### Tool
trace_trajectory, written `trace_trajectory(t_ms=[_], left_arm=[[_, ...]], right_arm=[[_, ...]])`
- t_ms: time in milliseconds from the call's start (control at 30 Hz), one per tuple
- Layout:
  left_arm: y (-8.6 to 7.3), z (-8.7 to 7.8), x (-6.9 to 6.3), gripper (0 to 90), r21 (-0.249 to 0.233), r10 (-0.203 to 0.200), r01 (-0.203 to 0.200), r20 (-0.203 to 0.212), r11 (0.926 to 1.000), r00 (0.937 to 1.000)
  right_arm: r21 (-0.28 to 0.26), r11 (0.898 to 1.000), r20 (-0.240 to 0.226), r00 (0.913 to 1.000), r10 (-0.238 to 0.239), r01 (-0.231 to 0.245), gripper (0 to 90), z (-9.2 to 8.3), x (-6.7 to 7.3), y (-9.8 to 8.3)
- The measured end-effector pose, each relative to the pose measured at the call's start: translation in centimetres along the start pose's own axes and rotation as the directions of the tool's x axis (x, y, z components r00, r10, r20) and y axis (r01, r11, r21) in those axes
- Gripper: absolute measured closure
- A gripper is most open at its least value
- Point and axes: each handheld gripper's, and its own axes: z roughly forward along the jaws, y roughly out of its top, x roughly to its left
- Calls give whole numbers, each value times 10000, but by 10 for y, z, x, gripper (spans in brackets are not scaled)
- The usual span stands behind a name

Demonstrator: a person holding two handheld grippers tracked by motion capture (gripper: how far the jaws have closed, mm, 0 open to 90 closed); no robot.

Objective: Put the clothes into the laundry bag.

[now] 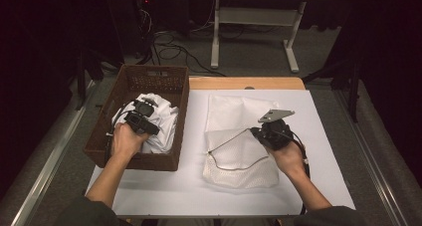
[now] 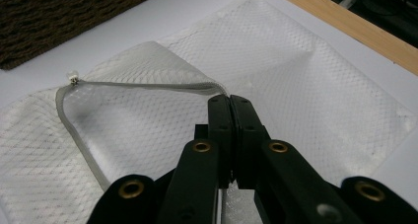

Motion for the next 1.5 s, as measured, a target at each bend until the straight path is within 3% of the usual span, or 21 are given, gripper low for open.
trace_trajectory(t_ms=[100, 133, 200, 267, 367, 467, 533, 767, 1100, 1500], left_arm=[[0, 3, 4, 198, 99, -171, 171, 38, 9998, 9998], [1, 13, 10, 152, 539, -394, 386, 128, 9978, 9991], [1, 18, 12, 101, 713, -525, 509, 209, 9962, 9984], [2, 29, 15, 71, 955, -806, 771, 334, 9924, 9962], [3, 33, 17, 47, 1032, -958, 913, 399, 9905, 9946], [4, 38, 25, 16, 1247, -1306, 1198, 820, 9849, 9880], [5, 45, 28, 4, 1392, -1407, 1251, 1088, 9823, 9841], [5, 56, 32, 2, 1644, -1640, 1401, 1419, 9764, 9762], [4, 63, 28, 1, 2092, -1706, 1365, 1543, 9683, 9732], [3, 66, 24, 1, 2336, -1406, 998, 1652, 9672, 9762]], right_arm=[[32, 10000, 1, 10000, -19, 19, 897, 2, 0, 0], [26, 10000, 26, 10000, -13, 13, 897, 3, 1, 1], [28, 10000, 20, 10000, -36, 36, 898, 3, 2, 1], [105, 9999, 8, 10000, -42, 42, 898, 5, 3, 1], [130, 9999, -19, 10000, -82, 82, 898, 8, 3, 0], [124, 9999, -71, 10000, 11, -11, 898, 9, 1, -2], [100, 9999, -98, 9999, 33, -32, 898, 10, 2, -2], [128, 9999, -177, 9998, 118, -116, 898, 15, 3, -5], [93, 9998, -105, 9998, 172, -171, 898, 12, 3, -5], [38, 9998, -98, 9998, 199, -198, 897, 11, 1, -6]])
